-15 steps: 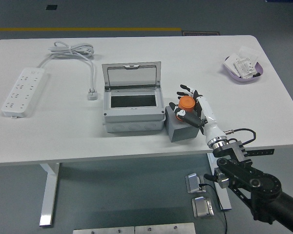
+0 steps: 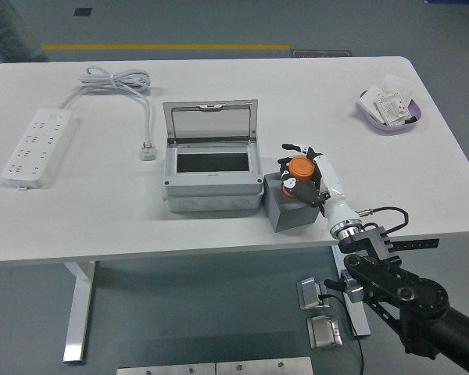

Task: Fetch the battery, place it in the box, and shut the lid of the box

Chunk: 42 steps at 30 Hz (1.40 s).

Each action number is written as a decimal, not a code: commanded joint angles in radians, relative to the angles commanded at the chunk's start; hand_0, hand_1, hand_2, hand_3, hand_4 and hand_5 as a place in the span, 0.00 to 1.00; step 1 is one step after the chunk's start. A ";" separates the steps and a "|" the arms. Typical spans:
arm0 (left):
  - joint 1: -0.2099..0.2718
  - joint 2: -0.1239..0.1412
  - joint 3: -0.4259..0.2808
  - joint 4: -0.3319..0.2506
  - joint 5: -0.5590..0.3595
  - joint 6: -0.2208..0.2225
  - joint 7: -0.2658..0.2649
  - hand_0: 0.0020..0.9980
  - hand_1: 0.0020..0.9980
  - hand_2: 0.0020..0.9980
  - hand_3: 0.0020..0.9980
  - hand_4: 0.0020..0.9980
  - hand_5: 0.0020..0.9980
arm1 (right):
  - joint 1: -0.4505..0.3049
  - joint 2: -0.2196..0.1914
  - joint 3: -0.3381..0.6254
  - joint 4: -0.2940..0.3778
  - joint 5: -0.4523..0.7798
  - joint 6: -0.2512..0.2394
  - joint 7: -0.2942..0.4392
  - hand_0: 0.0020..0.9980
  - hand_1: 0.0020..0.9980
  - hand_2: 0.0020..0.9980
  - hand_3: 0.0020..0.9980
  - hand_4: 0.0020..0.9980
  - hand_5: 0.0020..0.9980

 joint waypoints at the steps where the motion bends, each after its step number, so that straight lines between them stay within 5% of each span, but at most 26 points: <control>1: 0.000 0.000 0.000 0.000 -0.001 0.000 0.000 0.64 0.68 0.56 0.55 0.44 0.00 | 0.000 0.000 -0.001 0.000 0.000 -0.001 -0.003 0.37 0.42 0.46 0.59 0.11 0.00; 21: 0.001 0.004 -0.028 0.000 0.033 0.002 0.006 0.64 0.69 0.57 0.56 0.46 0.00 | 0.055 -0.014 -0.015 0.006 -0.068 -0.051 -0.035 0.27 0.31 0.44 0.53 0.00 0.00; 33: -0.001 0.008 -0.052 -0.001 0.061 0.003 0.014 0.64 0.69 0.58 0.56 0.48 0.00 | 0.240 -0.042 -0.098 0.024 -0.243 -0.055 -0.176 0.26 0.27 0.44 0.54 0.00 0.00; 42: -0.002 0.011 -0.059 -0.002 0.072 0.000 0.019 0.64 0.70 0.58 0.56 0.49 0.00 | 0.398 -0.012 -0.233 0.018 -0.484 0.050 -0.369 0.26 0.24 0.44 0.53 0.00 0.00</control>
